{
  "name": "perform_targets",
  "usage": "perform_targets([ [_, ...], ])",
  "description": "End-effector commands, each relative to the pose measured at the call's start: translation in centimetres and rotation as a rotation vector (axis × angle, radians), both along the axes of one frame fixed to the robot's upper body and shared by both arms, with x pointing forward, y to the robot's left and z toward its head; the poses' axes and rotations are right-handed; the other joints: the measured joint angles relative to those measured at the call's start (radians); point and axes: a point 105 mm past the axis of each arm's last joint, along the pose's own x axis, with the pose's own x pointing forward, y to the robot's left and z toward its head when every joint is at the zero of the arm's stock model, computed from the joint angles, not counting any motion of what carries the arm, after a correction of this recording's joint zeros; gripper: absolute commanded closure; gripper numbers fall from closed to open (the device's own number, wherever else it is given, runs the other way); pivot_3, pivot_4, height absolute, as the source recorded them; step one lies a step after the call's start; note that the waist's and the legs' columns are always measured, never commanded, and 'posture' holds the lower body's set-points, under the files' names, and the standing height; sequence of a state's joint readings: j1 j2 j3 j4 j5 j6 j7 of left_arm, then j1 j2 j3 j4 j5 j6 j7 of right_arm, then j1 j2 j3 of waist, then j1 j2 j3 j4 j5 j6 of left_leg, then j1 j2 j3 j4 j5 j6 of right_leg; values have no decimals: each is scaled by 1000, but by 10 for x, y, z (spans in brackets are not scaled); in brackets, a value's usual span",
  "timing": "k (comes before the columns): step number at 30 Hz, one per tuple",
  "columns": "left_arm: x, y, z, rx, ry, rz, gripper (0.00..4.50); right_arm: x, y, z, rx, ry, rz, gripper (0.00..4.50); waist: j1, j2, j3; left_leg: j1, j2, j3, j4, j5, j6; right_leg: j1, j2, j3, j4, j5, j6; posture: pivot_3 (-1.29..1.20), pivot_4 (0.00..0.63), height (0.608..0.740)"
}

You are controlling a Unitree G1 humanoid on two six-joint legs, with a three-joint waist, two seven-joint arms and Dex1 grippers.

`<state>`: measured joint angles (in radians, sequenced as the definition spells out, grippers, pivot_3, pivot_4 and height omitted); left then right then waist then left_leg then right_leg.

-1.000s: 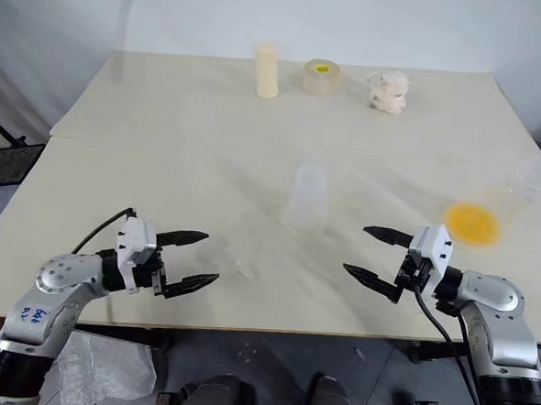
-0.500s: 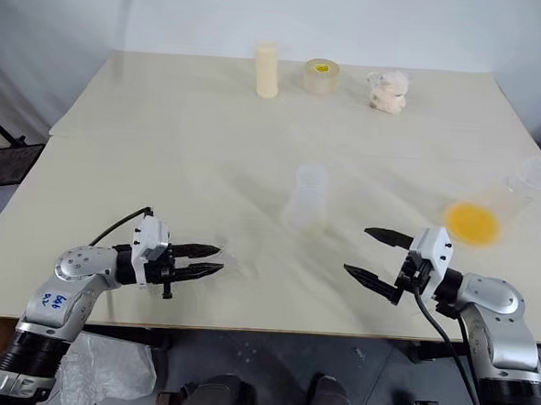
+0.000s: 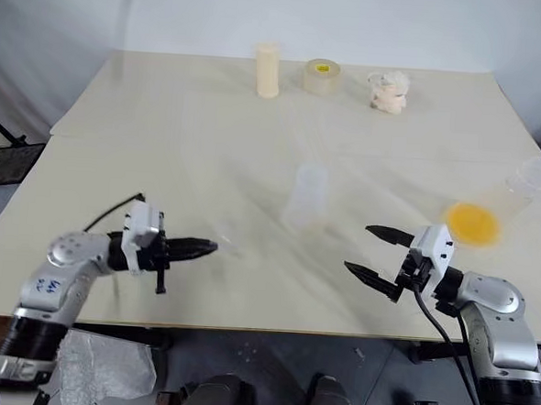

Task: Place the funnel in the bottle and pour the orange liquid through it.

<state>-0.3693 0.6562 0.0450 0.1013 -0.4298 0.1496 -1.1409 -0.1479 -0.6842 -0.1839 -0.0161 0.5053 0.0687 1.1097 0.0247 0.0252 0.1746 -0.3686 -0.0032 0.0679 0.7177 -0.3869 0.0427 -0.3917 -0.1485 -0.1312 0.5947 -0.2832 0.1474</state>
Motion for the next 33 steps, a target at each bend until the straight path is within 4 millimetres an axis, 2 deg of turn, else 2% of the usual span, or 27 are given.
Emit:
perform_targets([
  [1,17,18,39,32,-132,24,4445,-6,-3,22,8,-72,19,0,1,0,0,0,0,0,0,0,0,0,0,0,0,0,0,0,150,740],
  [7,38,16,74,70,-239,-26,4445,-14,3,33,28,-87,72,0,-1,0,0,0,-1,0,0,0,0,0,0,-2,0,0,0,0,150,740],
  [12,56,-13,111,84,-348,-151,4445,-16,12,46,98,-122,88,0,3,-4,2,-2,-1,5,2,0,0,0,0,-4,1,0,0,0,150,740],
  [16,63,-41,129,78,-406,-247,4445,-13,16,57,177,-165,48,0,-1,-6,4,-2,-1,6,1,0,0,0,0,-4,1,0,0,0,150,740],
  [24,66,-80,147,133,-514,-394,4445,-18,16,52,184,-184,-14,0,-1,-11,7,-3,-1,8,-1,0,0,-2,0,-5,1,0,0,0,150,740],
  [33,66,-98,148,183,-564,-456,4445,-25,14,48,181,-194,-59,0,0,-13,8,-3,-1,9,-1,0,0,-2,0,-4,1,0,1,0,150,740],
])
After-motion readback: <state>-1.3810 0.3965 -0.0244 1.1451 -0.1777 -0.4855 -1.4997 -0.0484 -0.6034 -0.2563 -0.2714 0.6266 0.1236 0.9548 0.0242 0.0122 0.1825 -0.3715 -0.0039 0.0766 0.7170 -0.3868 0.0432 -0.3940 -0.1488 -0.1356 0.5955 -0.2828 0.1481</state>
